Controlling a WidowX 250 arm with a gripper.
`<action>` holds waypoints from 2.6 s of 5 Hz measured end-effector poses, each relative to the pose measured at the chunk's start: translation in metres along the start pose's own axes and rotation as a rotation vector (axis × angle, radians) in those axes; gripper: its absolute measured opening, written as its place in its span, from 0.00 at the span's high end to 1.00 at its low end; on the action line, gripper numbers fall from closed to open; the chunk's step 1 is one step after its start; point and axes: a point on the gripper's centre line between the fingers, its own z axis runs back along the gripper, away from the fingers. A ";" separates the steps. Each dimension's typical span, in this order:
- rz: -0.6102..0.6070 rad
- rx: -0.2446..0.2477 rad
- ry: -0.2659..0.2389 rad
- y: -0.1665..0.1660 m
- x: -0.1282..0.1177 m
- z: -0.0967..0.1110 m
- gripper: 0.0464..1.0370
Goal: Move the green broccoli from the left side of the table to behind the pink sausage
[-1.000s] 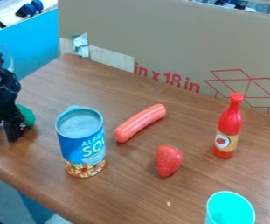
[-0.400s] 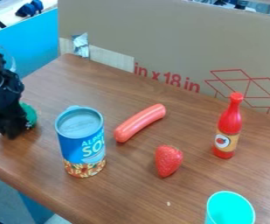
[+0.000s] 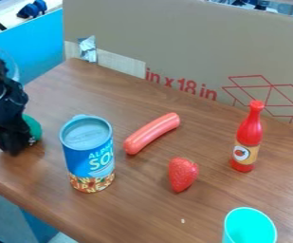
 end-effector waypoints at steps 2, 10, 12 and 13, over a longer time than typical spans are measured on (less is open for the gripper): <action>0.000 -0.064 -0.154 -0.021 0.052 0.057 0.71; 0.035 -0.100 0.018 -0.112 0.177 -0.022 0.68; 0.082 -0.117 0.035 -0.104 0.161 -0.020 0.17; 0.105 -0.105 0.049 -0.099 0.150 -0.019 0.12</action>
